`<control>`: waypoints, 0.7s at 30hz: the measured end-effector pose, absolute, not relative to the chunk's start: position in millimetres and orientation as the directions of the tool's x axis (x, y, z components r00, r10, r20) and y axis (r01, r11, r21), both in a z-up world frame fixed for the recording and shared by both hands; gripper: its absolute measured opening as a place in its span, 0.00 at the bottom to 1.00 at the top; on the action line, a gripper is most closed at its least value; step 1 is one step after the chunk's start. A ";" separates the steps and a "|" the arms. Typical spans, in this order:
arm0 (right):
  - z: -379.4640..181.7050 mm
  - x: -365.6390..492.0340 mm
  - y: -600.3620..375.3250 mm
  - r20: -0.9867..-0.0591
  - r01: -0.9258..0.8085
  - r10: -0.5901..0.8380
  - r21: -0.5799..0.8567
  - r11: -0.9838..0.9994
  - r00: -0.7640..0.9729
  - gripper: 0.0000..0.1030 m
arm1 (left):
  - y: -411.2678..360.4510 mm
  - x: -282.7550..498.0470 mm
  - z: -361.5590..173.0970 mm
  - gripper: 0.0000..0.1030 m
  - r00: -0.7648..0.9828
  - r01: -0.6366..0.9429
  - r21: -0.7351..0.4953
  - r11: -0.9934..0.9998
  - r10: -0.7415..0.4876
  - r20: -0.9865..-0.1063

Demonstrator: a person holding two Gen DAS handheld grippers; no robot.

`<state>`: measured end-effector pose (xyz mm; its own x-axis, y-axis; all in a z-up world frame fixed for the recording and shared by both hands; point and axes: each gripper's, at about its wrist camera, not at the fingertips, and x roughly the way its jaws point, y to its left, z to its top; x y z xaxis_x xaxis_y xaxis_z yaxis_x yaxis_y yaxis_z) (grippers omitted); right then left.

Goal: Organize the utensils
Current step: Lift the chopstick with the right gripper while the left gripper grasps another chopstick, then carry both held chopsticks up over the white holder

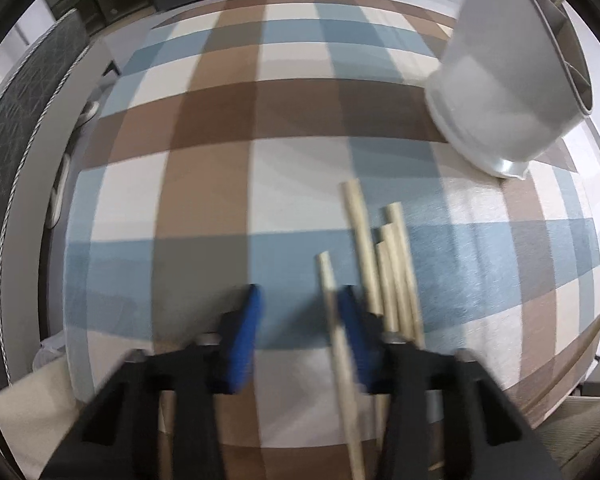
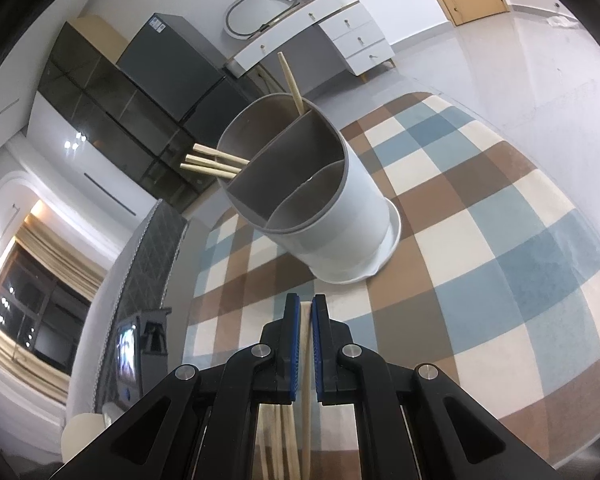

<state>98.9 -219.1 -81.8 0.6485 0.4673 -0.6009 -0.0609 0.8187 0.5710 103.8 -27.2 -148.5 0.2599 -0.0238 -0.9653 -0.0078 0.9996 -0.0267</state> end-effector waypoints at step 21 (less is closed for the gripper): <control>-45.5 63.8 -205.7 -0.515 -0.176 0.408 0.440 0.881 0.754 0.05 | -27.5 43.7 -44.8 0.00 0.605 0.084 -0.165 0.983 -0.182 -0.775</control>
